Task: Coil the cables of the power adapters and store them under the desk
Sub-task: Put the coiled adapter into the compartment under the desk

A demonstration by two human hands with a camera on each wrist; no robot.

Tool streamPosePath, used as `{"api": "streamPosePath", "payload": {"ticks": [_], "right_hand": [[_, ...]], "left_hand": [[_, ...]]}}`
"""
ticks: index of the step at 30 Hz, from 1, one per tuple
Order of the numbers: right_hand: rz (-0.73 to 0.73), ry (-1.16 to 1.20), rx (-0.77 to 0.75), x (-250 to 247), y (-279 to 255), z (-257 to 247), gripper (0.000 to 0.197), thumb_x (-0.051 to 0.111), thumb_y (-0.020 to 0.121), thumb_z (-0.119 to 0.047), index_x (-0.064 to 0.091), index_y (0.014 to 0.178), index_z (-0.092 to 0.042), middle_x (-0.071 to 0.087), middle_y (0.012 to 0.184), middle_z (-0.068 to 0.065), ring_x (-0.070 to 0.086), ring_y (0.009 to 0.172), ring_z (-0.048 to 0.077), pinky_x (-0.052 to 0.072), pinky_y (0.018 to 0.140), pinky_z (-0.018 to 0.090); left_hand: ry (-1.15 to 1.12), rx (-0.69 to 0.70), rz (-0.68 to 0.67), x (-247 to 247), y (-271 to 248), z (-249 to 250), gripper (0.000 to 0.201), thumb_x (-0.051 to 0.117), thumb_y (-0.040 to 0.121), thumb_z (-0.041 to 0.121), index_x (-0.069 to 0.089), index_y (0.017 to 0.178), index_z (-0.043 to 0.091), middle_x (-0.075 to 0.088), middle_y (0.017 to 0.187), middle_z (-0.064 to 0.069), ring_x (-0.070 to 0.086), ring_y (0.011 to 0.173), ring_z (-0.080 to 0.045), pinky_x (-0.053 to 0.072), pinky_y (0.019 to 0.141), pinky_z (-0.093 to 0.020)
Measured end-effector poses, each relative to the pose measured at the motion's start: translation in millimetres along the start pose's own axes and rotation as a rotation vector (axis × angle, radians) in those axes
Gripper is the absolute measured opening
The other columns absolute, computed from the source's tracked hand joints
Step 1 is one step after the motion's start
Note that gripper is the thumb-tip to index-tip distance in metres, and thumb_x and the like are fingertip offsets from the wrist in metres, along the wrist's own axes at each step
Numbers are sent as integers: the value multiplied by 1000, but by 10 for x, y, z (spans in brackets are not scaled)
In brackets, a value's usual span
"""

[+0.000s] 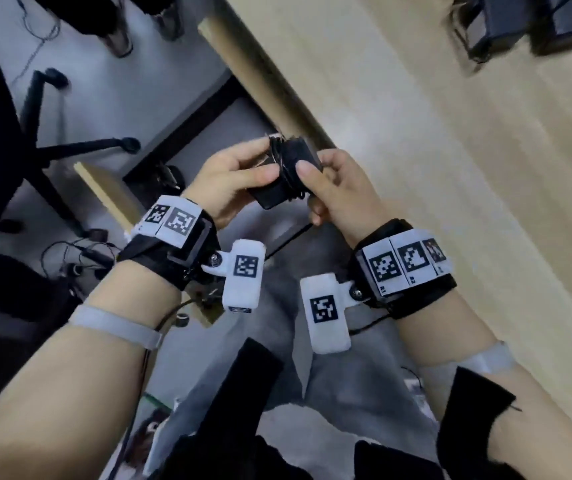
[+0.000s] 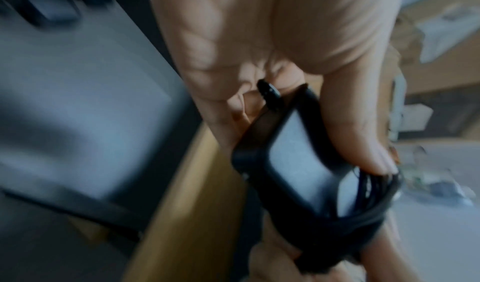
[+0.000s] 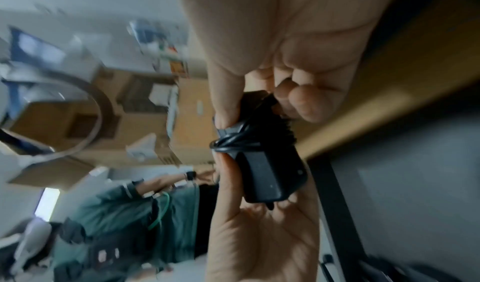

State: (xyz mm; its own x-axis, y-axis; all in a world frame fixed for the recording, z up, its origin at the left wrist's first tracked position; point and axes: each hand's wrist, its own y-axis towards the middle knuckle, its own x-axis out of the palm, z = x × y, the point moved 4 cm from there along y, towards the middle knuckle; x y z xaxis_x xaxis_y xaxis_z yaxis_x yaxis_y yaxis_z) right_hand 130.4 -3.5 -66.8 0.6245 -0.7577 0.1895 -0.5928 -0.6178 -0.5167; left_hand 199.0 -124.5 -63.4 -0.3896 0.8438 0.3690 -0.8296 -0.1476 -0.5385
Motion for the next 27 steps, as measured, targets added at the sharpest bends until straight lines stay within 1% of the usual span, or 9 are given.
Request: {"api": "streamPosePath", "payload": {"ticks": [6,10,14,17,19,21,23,25,27], "right_hand": [[-113,-181,247,708,376,956,20,54,92,-17,41,78,-22,41,65,1,43,34,0,34,35,14],[-110,-298,426,840,595,1576,25,53,93,-19,36,74,-20,44,65,2,43,29,1,32,31,13],[-129,-370,544,987,784,2014,27,56,92,-19,37,72,-17,48,62,5,43,28,2,34,29,16],[-129,-420,596,1129,900,2217,27,56,91,-20,38,72,-16,49,62,5,44,29,3,39,33,18],[-133,-426,626,1224,967,2329,26,56,92,-19,39,72,-15,50,62,6,44,29,3,41,34,19],[-124,-453,647,1311,1004,2426,27,54,93,-19,38,72,-16,49,62,7,46,31,6,41,36,21],[-100,-506,643,1390,1044,2492,28,53,94,-18,38,70,-16,49,61,7,47,41,12,41,36,21],[-76,-515,644,1456,1099,2527,28,51,94,-17,38,70,-15,49,62,7,48,44,14,41,34,20],[-60,-491,656,1493,1164,2533,28,50,95,-15,37,70,-13,49,62,9,48,34,9,40,31,19]], "left_hand": [[150,-122,474,-1233,-345,-585,47,62,80,-7,52,125,2,65,97,0,64,81,0,50,78,-14],[204,-38,880,-1809,-564,-865,39,59,80,-12,55,115,5,54,83,5,52,66,4,47,71,-10],[317,-47,1216,-2179,-748,-1066,60,67,78,1,41,131,11,41,98,7,39,66,2,39,69,-3],[293,-144,1220,-2332,-784,-1310,76,71,78,14,29,141,18,34,127,-2,40,70,2,37,69,1],[240,-167,1176,-2390,-783,-1415,81,74,74,20,30,142,19,37,131,-2,46,80,3,40,75,0],[204,-193,1099,-2409,-780,-1505,75,74,66,29,44,134,23,50,129,-4,58,99,-13,50,90,-23],[207,-181,1060,-2392,-788,-1564,57,66,65,28,54,120,31,57,121,-9,59,107,-30,50,93,-45],[206,-159,1037,-2362,-803,-1552,48,62,65,28,51,108,47,58,118,-6,56,110,-33,47,95,-48],[195,-137,1025,-2364,-795,-1530,48,61,65,30,49,106,51,55,117,0,53,113,-33,46,96,-48]]}}
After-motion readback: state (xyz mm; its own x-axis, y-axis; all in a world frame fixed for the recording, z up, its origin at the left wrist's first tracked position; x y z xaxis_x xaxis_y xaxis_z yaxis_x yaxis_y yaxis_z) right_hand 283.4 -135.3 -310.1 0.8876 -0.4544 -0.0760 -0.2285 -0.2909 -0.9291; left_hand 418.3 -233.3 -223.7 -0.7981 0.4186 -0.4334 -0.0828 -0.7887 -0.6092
